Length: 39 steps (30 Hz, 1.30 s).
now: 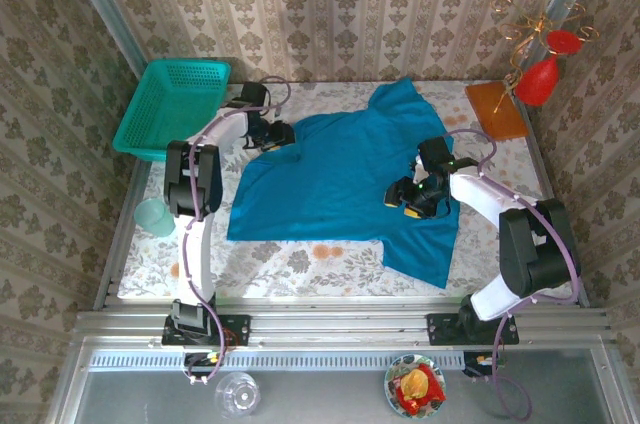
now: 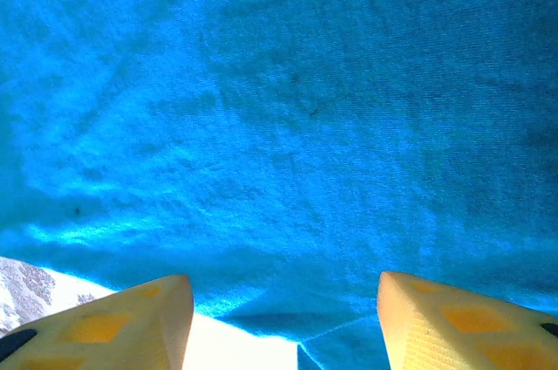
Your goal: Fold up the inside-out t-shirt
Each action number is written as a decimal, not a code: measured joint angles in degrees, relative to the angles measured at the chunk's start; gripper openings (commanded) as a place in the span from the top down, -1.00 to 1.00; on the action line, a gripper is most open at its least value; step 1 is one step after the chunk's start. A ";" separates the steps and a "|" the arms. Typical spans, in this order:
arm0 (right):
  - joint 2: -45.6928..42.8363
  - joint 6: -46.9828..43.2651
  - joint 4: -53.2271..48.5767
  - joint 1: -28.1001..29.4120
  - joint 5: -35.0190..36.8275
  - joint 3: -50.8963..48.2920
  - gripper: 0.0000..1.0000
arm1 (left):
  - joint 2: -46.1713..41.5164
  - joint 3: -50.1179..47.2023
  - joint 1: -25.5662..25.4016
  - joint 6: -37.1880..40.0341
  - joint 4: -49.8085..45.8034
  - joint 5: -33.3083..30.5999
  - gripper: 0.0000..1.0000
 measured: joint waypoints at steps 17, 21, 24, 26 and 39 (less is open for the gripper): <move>-0.02 0.20 0.02 0.00 0.00 0.00 -0.19 | 1.22 0.07 -0.24 -0.15 1.73 4.52 0.78; -0.02 0.20 0.00 0.00 0.00 0.00 -0.19 | 0.50 1.66 -0.35 2.49 0.48 0.83 0.91; -0.02 0.17 -0.02 0.00 0.02 0.00 -0.19 | 0.52 6.62 -0.35 6.73 -2.29 -5.05 0.94; -0.02 0.17 -0.02 0.00 0.07 0.00 -0.19 | 0.74 12.00 -0.35 10.71 -3.93 -10.67 0.96; -0.11 0.13 -1.36 -0.04 1.97 0.00 -0.20 | 22.25 48.46 -0.07 29.92 -6.64 -49.48 -0.19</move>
